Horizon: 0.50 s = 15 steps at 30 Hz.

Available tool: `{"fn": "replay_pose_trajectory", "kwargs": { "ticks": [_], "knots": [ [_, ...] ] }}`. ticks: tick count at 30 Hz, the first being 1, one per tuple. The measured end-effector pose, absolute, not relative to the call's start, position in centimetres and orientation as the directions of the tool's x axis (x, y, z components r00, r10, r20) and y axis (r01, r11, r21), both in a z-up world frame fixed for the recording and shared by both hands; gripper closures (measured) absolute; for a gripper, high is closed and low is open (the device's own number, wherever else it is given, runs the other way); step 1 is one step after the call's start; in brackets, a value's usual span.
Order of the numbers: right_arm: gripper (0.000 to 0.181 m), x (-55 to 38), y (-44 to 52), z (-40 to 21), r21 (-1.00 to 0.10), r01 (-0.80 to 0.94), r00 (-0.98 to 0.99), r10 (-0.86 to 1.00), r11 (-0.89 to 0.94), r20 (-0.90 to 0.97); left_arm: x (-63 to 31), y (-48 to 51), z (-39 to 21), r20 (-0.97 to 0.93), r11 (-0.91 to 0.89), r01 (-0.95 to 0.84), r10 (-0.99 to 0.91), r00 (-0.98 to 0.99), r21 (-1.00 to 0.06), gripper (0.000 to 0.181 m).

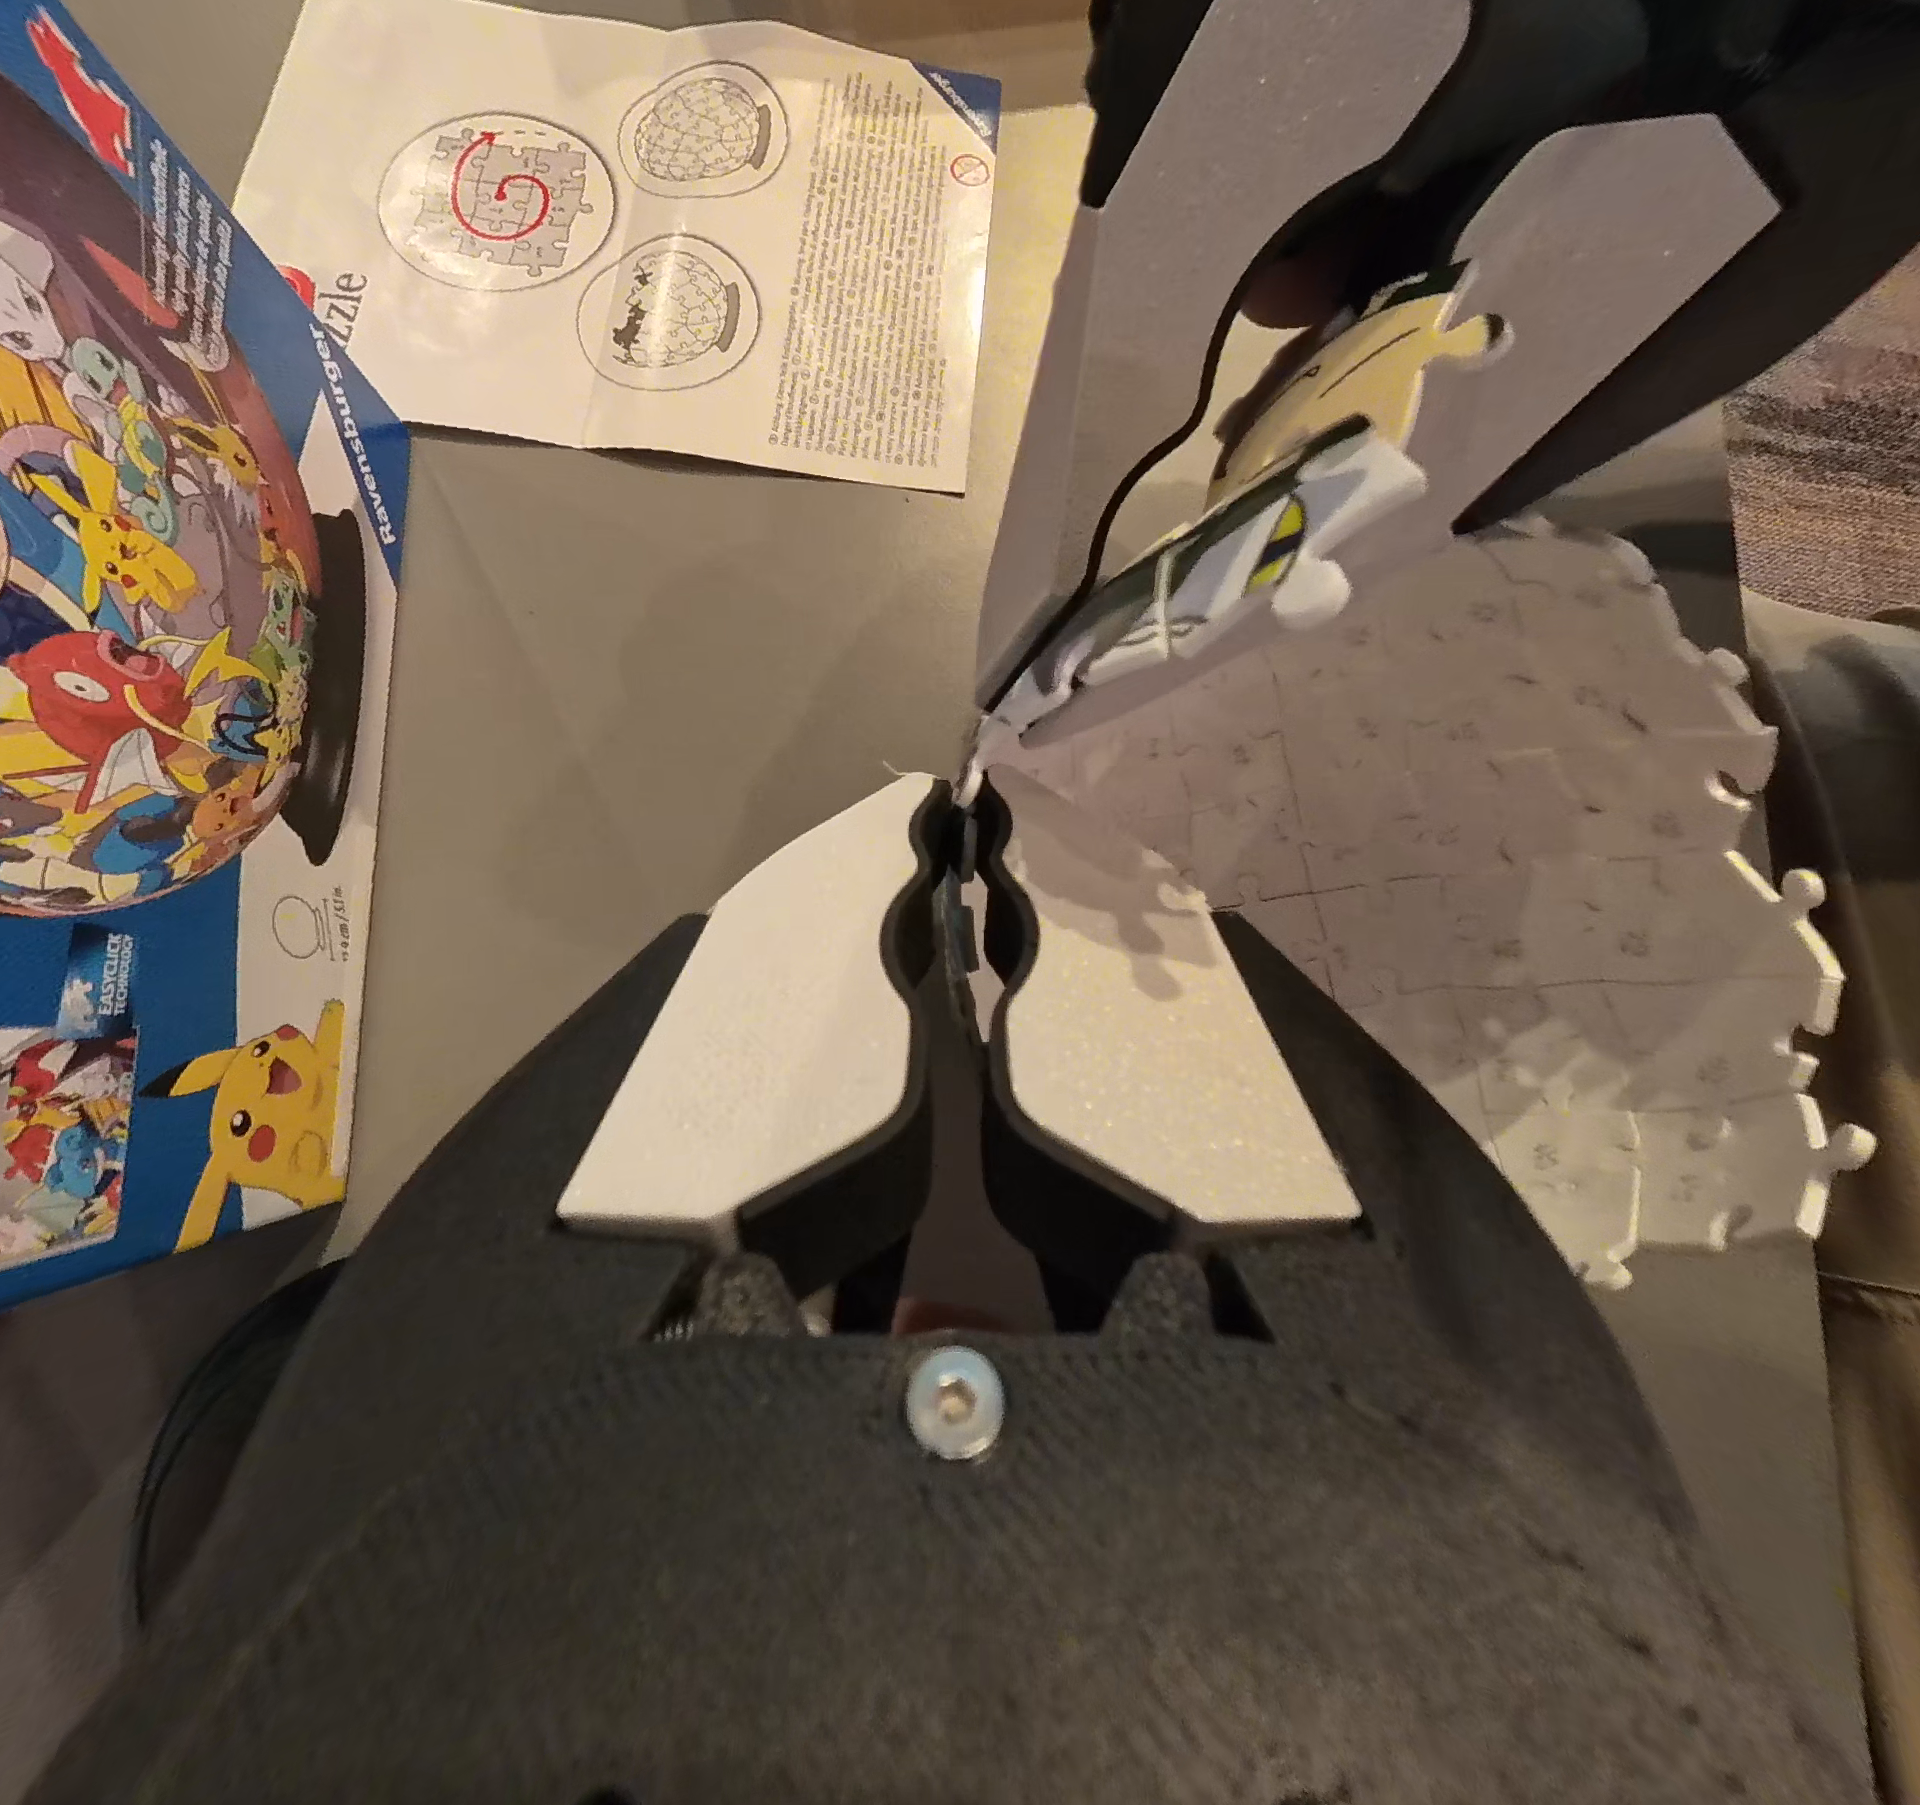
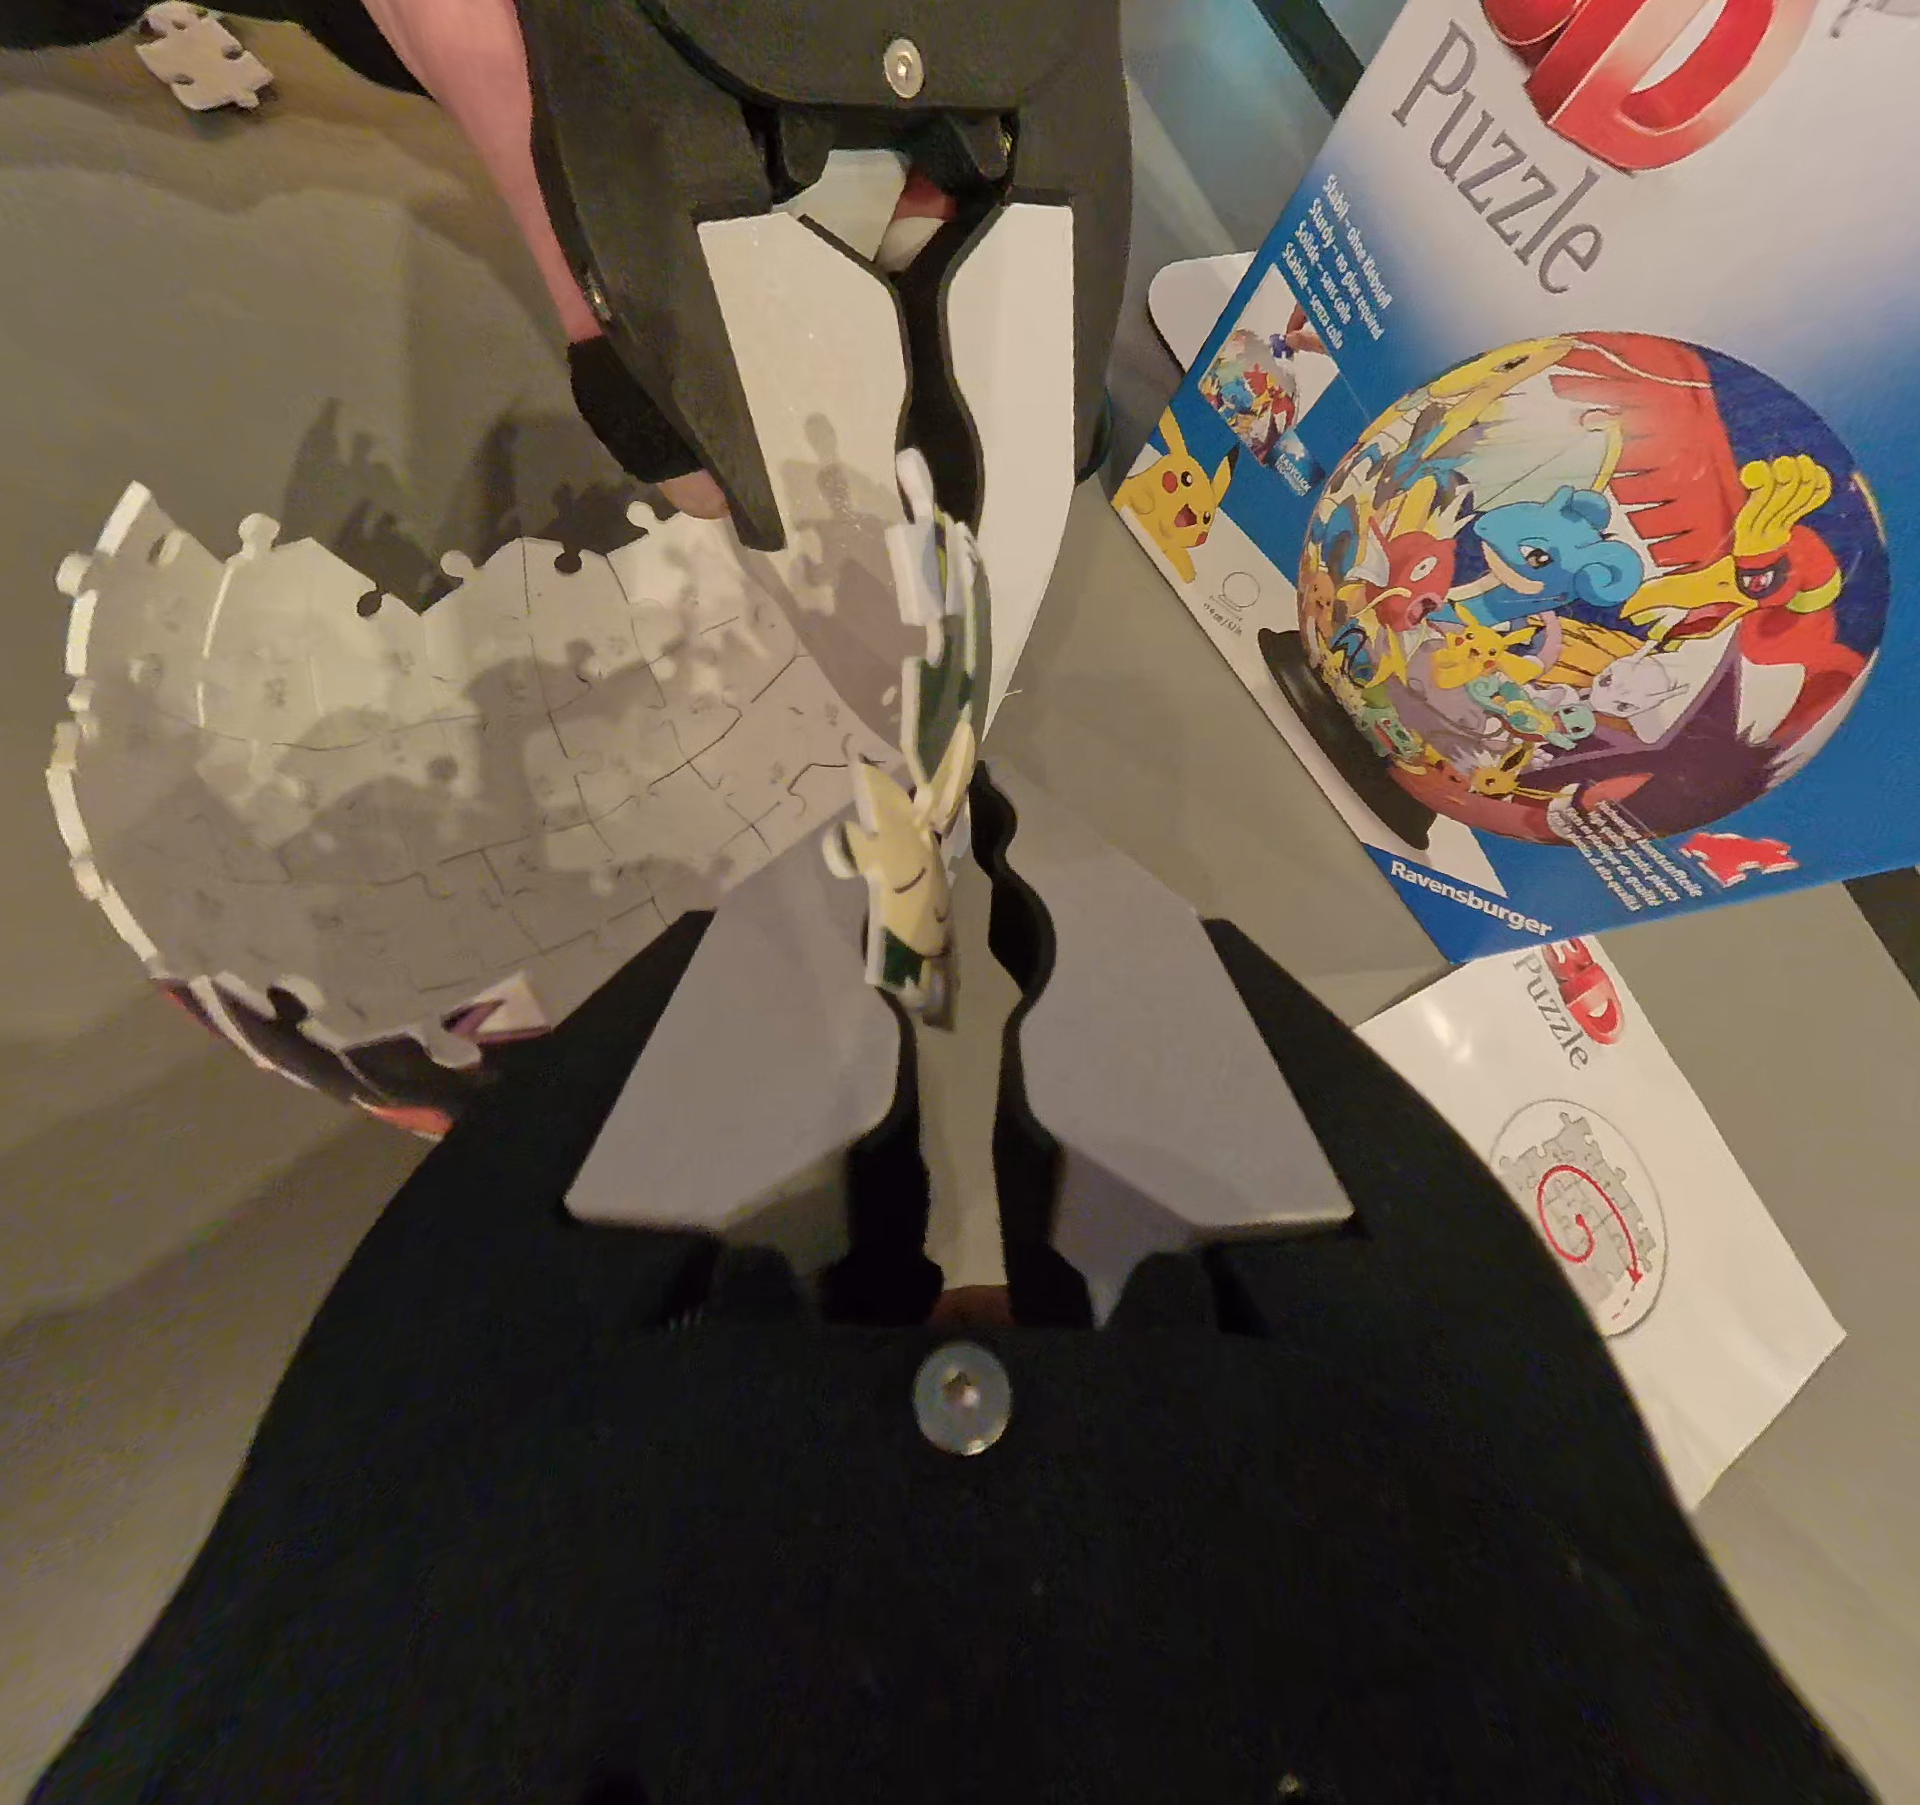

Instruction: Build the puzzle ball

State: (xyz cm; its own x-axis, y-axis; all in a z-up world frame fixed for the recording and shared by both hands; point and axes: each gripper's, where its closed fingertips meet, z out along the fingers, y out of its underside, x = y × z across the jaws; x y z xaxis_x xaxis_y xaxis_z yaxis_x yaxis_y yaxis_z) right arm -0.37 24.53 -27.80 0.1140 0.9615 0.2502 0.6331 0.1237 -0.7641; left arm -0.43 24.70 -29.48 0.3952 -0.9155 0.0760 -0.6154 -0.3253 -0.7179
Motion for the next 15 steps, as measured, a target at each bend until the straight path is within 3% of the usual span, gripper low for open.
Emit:
{"fn": "replay_pose_trajectory", "kwargs": {
  "ticks": [15],
  "knots": [
    [0.18,-0.23,24.66,-28.1,-0.762,0.628,0.046,0.971,0.155,0.234,-0.28,24.67,-29.82,0.061,-0.306,-0.637,-0.924,0.377,-0.707,0.178]
  ]
}}
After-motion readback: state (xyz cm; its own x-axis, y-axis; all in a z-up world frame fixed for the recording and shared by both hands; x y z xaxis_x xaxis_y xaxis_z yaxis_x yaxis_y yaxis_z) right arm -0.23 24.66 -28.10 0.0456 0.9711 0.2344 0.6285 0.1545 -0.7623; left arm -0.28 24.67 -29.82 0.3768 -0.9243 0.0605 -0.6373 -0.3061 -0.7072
